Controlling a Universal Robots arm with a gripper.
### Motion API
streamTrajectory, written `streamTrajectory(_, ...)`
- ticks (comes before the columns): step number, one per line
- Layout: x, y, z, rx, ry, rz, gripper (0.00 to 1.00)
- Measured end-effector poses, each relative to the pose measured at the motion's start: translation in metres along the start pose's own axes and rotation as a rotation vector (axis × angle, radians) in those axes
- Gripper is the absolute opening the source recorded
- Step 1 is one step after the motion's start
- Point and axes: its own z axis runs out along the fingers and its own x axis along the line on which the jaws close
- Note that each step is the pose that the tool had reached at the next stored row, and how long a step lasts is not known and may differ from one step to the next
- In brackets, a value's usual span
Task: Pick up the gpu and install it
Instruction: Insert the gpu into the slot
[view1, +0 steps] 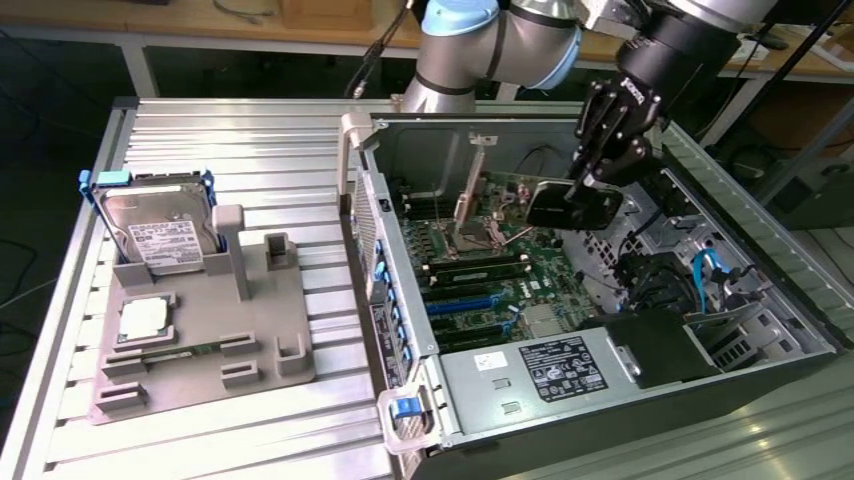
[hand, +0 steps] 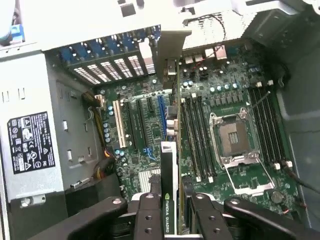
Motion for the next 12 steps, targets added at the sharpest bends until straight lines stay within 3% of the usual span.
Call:
streamTrajectory(1,-0.001,-0.0026,0.0165,-0.0131,0.0039,-0.010,0.27)
streamTrajectory(10,0.000,0.0023,0.0330,-0.0131,0.0038,-0.010,0.27)
streamTrajectory(12,0.000,0.0024,0.0363,-0.0115,0.0075,-0.032,0.27)
